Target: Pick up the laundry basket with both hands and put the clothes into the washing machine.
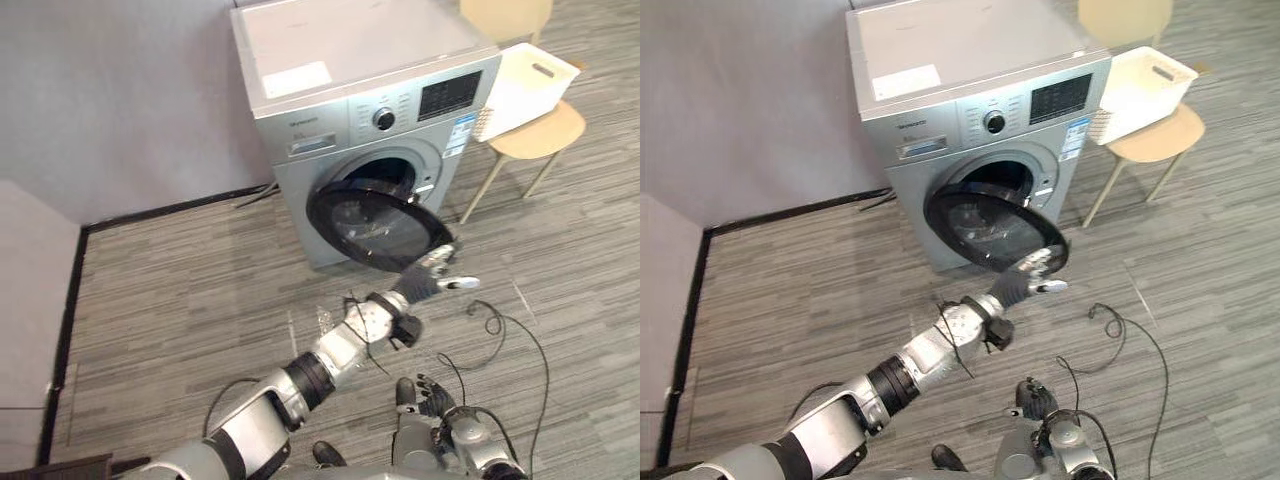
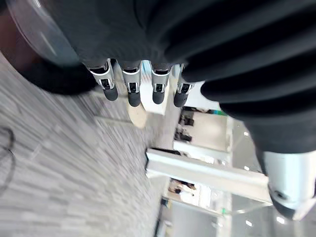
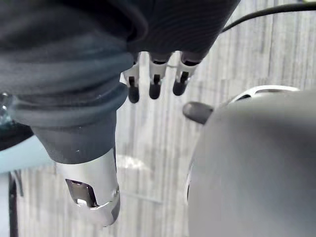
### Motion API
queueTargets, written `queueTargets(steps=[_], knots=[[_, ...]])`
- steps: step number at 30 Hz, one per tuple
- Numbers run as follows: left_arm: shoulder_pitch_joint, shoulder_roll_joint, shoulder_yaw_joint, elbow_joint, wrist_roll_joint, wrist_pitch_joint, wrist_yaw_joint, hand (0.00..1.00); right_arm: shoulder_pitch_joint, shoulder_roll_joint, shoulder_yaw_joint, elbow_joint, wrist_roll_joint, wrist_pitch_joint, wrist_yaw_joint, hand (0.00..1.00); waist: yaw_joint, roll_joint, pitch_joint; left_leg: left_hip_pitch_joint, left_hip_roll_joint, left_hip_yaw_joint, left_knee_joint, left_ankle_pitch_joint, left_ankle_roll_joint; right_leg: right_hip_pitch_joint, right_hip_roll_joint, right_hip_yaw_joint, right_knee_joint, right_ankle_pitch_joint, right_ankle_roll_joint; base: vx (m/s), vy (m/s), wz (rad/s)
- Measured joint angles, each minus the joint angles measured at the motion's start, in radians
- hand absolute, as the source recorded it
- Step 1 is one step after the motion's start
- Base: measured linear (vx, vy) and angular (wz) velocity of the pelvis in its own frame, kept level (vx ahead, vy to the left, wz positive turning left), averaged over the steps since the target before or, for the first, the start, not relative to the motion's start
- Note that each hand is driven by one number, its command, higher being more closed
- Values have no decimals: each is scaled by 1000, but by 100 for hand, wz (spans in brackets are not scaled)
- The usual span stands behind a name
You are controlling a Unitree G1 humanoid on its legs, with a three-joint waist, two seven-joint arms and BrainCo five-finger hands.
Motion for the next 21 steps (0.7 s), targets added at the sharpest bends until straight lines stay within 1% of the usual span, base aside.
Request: queueTargets(steps=[2, 3, 4, 5, 6, 7, 8, 9, 10, 11, 12, 13, 14, 15, 16, 17, 18, 19, 20, 21], knots=[[20, 42, -3, 43, 100, 6, -24, 0, -18, -2, 4, 24, -1, 1, 0, 0, -1, 1, 11, -7, 17, -12, 10, -1, -4, 6, 14, -9, -8, -8, -9, 41, -53, 10], [42, 53, -5, 53, 149, 11, -39, 0, -26, -2, 23, 26, -1, 1, -1, 0, -1, -3, 20, -22, 47, -17, 64, -20, -24, 5, 27, -6, 8, -32, -24, 36, -68, -2], [53, 56, -8, 54, 174, 16, -40, 0, -29, -3, 36, 26, 0, -2, -1, 0, 0, -8, 27, -35, 70, -21, 114, -33, -28, 5, 33, -6, 24, -49, -22, 22, -113, -10], [67, 56, -12, 61, 217, 23, -45, 0, -41, -5, 70, 29, 3, -9, -1, 0, 3, -16, 43, -79, 132, -36, 261, -59, -21, 9, 53, -5, 51, -80, -32, 11, -132, -17], [73, 55, -12, 67, 247, 24, -56, 0, -53, -5, 99, 31, 4, -13, -1, 0, 3, -21, 58, -120, 184, -65, 396, -64, -9, 22, 73, -2, 62, -94, -43, 21, -216, -34], [74, 51, -12, 80, 290, 27, -61, 0, -61, -5, 132, 28, 10, -17, -2, 0, 5, -17, 72, -180, 253, -127, 562, -46, 30, 46, 108, 3, 63, -108, -58, 44, -224, -37], [73, 49, -10, 84, 304, 27, -60, 0, -62, -5, 144, 23, 13, -17, -2, 0, 6, -14, 77, -211, 273, -161, 627, -21, 70, 55, 123, 8, 66, -116, -65, 68, -202, -42], [71, 48, -8, 89, 325, 26, -60, 0, -66, -5, 157, 11, 20, -19, -3, 0, 13, -17, 96, -264, 277, -241, 719, 53, 127, 73, 136, 19, 78, -138, -77, 110, -175, -28], [71, 45, -10, 90, 328, 27, -59, 0, -69, -1, 157, 3, 27, -19, -4, 0, 22, -32, 110, -311, 253, -326, 784, 77, 85, 78, 128, 28, 95, -165, -95, 157, -121, -18], [67, 42, -10, 90, 328, 28, -59, 0, -66, -6, 156, 0, 34, -19, -4, 0, 28, -27, 115, -332, 232, -355, 790, 23, 50, 81, 129, 29, 100, -181, -101, 205, -124, 12], [59, 30, -10, 90, 330, 28, -60, 0, -70, -16, 156, 5, 42, -15, -4, 0, 30, -22, 120, -375, 170, -382, 767, -50, 30, 89, 127, 31, 101, -192, -108, 221, -73, 19], [47, 30, -12, 90, 348, 28, -59, 0, -76, -15, 158, 10, 43, -12, -4, 0, 44, -26, 122, -404, 112, -381, 671, -67, 22, 93, 128, 33, 102, -207, -115, 187, -61, 8], [37, 28, -14, 90, 361, 28, -58, 0, -80, -14, 160, 10, 42, -12, -4, 0, 61, -29, 124, -404, 89, -371, 596, -64, 18, 94, 131, 41, 102, -211, -119, 187, -59, -40], [17, 32, -17, 91, 383, 28, -59, 0, -86, -16, 177, 9, 43, -13, -3, 0, 91, -22, 120, -387, 62, -336, 423, -46, -10, 93, 155, 62, 110, -227, -113, 168, -49, -62], [6, 32, -19, 94, 401, 28, -59, 0, -83, -14, 184, 7, 43, -13, -3, 0, 109, -17, 118, -376, 53, -322, 346, -30, -26, 93, 173, 73, 123, -237, -114, 237, -47, -95], [-8, 31, -24, 105, 438, 26, -56, 0, -80, -10, 204, -3, 42, -12, -3, 0, 137, -1, 109, -345, 62, -334, 258, 20, 27, 82, 214, 95, 213, -302, -110, 278, -27, -75], [-10, 34, -45, 128, 471, 26, -52, 0, -72, 35, 205, -17, 43, -12, -3, 0, 135, -67, 98, -317, 46, -328, 271, 4, 105, 48, 190, 109, 352, -383, -78, 301, -42, -40], [-14, 30, -59, 136, 493, 27, -45, 0, -61, 50, 204, -28, 42, -16, -3, 0, 120, -93, 89, -307, 35, -329, 273, -10, 110, 27, 173, 107, 421, -416, -45, 360, -64, 4], [-24, 23, -91, 138, 531, 27, -35, 0, -58, 72, 203, -40, 42, -14, -2, 0, 112, -121, 78, -289, 28, -318, 281, -29, 117, -37, 144, 118, 587, -443, 57, 462, -64, -2], [-31, 12, -115, 138, 566, 27, -34, 0, -56, 86, 202, -74, 42, -10, -2, 0, 113, -126, 76, -257, 30, -287, 290, -41, 128, -97, 126, 144, 752, -418, 164, 453, -52, -24]])
